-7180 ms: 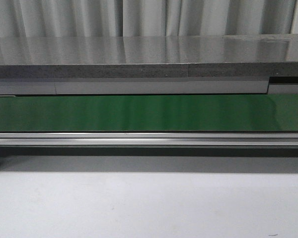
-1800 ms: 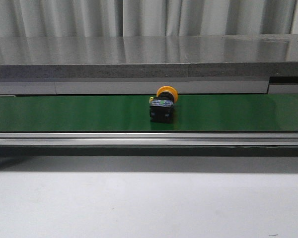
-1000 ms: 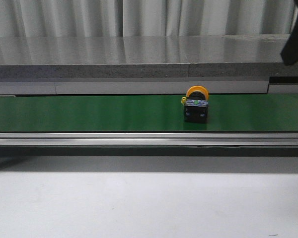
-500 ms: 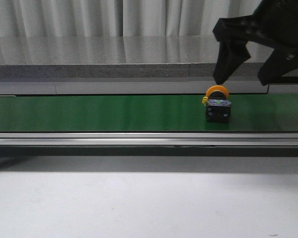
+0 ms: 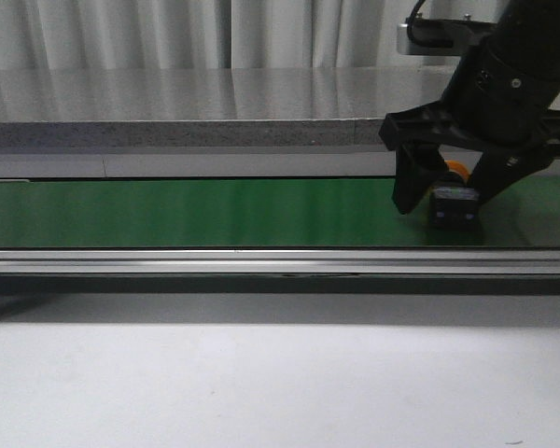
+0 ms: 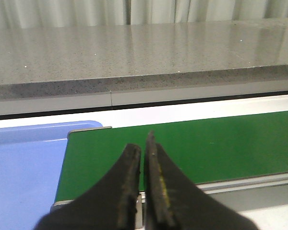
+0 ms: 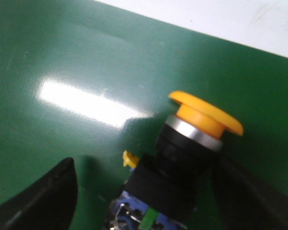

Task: Move button from left to right
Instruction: 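Grasp the button with the right gripper and lift it off the belt, then carry the button over the green tray and release it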

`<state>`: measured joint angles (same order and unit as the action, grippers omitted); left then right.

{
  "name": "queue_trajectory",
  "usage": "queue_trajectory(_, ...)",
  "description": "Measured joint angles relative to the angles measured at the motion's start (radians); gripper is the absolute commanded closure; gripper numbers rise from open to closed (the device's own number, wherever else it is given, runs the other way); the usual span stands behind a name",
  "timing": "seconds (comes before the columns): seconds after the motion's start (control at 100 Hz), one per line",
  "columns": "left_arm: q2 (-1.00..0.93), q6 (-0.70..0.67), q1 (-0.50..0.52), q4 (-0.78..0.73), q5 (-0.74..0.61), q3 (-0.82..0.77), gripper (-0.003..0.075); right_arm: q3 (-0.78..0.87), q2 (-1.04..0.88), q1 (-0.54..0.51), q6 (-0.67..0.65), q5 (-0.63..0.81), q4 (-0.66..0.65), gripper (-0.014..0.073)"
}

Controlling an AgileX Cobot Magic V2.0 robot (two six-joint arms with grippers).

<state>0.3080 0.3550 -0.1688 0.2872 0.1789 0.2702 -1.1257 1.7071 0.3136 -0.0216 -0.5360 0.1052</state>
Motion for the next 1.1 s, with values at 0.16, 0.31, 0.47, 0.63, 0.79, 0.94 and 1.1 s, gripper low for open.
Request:
queue_trajectory(0.16,0.0,0.0,0.0,0.0,0.0,0.0,0.0715,-0.001,0.0,0.0,0.0,-0.004,-0.005,0.038)
queue_trajectory(0.31,0.0,0.0,0.0,0.0,0.0,0.0,0.0715,-0.005,0.0,0.0,0.0,-0.017,-0.013,0.0389)
queue_trajectory(0.47,0.0,0.0,0.0,0.0,0.0,0.0,0.0715,-0.056,0.0,0.002,0.0,-0.099,-0.036,0.0389)
queue_trajectory(0.63,0.0,0.0,0.0,0.0,0.0,0.0,0.0715,-0.165,-0.019,-0.013,0.0,-0.21,-0.135,0.0389)
queue_trajectory(0.79,0.0,0.0,0.0,0.0,0.0,0.0,0.0715,-0.28,-0.04,-0.093,0.005,-0.315,-0.208,0.0389)
queue_trajectory(0.94,0.0,0.0,0.0,0.0,0.0,0.0,0.0715,-0.343,-0.05,-0.213,0.053,-0.366,-0.224,0.0389)
queue_trajectory(1.1,0.0,0.0,0.0,0.0,0.0,0.0,0.0715,-0.348,-0.05,-0.345,0.101,-0.372,-0.224,0.0389)
